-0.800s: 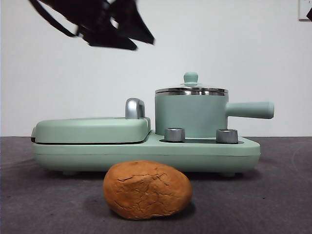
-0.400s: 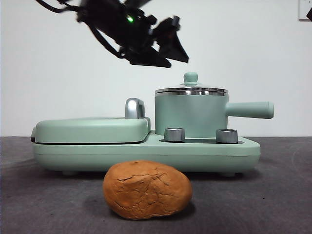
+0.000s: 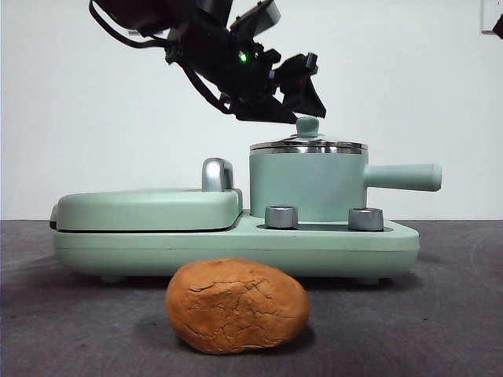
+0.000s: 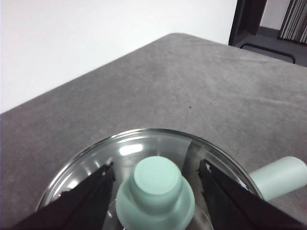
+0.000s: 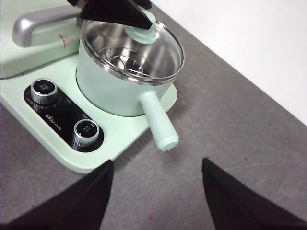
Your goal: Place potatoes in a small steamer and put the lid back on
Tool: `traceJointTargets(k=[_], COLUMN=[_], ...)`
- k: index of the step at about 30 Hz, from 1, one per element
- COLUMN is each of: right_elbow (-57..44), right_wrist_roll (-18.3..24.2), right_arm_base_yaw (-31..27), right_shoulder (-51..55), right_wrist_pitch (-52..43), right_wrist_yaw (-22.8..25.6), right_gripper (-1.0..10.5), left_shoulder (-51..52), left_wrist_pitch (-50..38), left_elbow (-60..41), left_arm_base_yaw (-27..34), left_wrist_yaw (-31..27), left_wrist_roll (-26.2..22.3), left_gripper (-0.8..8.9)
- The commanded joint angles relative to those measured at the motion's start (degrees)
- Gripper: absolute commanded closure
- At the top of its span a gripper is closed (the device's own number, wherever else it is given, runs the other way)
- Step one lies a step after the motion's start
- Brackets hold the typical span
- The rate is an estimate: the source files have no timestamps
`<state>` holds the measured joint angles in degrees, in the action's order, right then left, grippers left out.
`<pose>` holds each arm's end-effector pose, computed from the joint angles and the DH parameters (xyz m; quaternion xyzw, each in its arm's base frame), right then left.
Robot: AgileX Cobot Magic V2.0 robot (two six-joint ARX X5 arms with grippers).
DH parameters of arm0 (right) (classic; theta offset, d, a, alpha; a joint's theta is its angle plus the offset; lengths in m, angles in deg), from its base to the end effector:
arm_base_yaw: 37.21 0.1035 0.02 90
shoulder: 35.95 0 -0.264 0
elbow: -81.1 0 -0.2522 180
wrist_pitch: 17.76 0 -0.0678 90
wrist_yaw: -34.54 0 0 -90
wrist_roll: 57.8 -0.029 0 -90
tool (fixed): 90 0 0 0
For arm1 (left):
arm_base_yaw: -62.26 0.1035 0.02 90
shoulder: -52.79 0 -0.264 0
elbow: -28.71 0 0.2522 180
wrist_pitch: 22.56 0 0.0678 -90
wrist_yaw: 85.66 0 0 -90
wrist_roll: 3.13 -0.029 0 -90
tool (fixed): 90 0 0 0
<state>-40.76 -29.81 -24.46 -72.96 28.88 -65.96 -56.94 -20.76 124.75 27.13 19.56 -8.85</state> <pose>0.1270 0.0341 0.3119 -0.2352 0.1667 0.2441 0.9259 0.3608 -0.2631 0.2667 0.0680 0.1115 -0.4276 0.8945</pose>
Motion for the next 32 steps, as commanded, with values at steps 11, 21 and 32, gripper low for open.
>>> traceJointTargets(k=[11,21,32], right_elbow=[1.03,1.03,1.05], right_wrist_roll=[-2.12,-2.12,-2.14], right_arm_base_yaw=[0.24,0.24,0.24], right_shoulder=[-0.85,-0.85,-0.85], right_wrist_pitch=[-0.66,-0.66,-0.66], right_wrist_yaw=[0.04,0.04,0.04], right_gripper=[6.5,6.5,6.5], left_shoulder=[-2.32,-2.32,-1.16], left_wrist_pitch=[-0.33,0.13,0.17], left_elbow=[1.73,1.73,3.72], left_arm_base_yaw=[-0.57,-0.57,-0.57], left_wrist_yaw=[0.28,0.26,-1.51], left_wrist_roll=[0.44,0.39,-0.28], left_gripper=[6.74,8.04,8.04])
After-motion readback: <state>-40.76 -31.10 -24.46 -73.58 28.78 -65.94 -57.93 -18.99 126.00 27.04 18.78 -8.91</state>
